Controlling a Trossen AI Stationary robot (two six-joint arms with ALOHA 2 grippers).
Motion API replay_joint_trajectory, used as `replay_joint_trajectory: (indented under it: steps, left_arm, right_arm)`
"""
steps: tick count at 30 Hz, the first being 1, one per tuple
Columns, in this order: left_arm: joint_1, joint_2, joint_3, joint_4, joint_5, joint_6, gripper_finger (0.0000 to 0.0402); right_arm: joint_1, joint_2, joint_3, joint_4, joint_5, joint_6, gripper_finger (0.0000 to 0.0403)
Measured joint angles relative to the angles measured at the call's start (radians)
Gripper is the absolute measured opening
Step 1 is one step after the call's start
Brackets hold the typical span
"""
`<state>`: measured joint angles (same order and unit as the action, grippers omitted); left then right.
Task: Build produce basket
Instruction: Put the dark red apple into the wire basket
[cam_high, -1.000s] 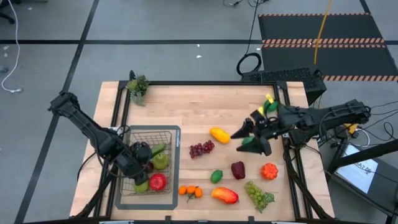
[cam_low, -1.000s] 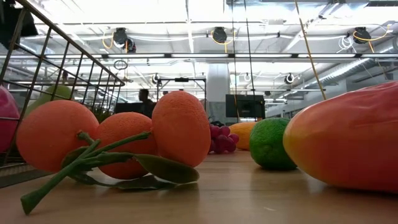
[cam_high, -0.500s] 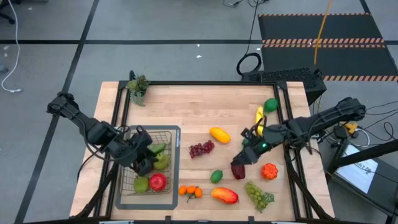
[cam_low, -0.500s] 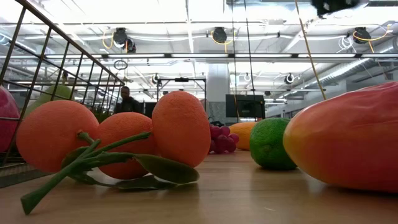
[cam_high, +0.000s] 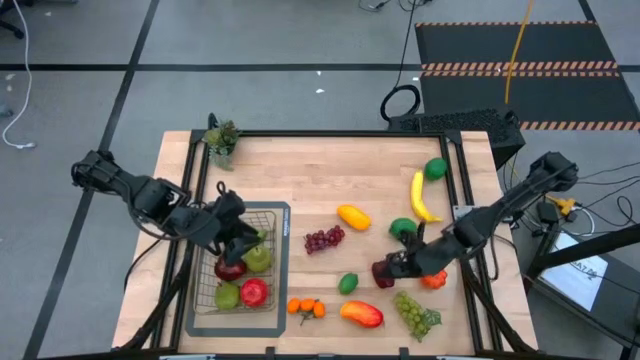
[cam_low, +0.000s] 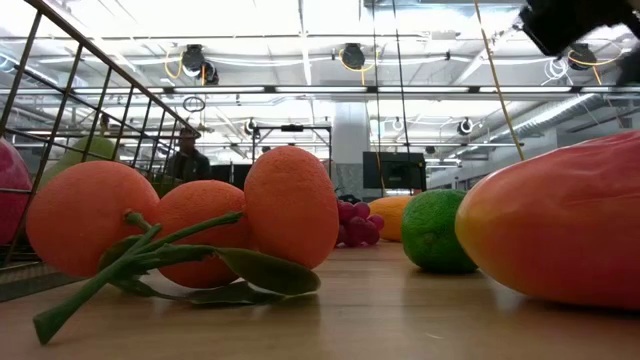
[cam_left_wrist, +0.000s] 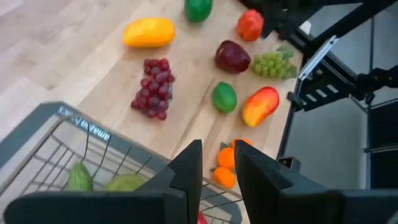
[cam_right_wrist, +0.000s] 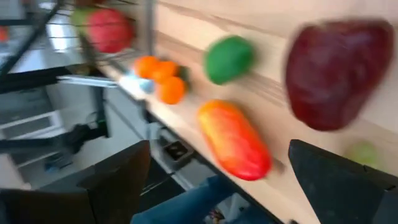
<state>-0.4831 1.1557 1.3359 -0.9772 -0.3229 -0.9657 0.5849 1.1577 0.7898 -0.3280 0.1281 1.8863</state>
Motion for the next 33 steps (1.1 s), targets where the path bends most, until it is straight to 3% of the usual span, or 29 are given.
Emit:
replay_joint_trajectory:
  steps: [12,25,28,33]
  left_arm:
    - [-0.003,0.000,0.001,0.002,0.000,0.153,0.0093]
    - [0.003,0.000,0.001,0.002,-0.007,0.152,0.0093]
    - [0.015,0.000,0.001,0.002,-0.021,0.152,0.0093]
    - [0.061,0.000,0.001,0.002,-0.027,0.152,0.0093]
  right_arm:
    - [0.001,0.200,0.002,-0.110,-0.051,0.118,0.0375]
    - [-0.003,0.347,0.002,-0.062,0.002,-0.091,0.0373]
    - [-0.004,0.359,0.002,-0.057,0.002,-0.128,0.0357]
    - [-0.009,0.355,0.002,-0.052,0.002,-0.176,0.0296]
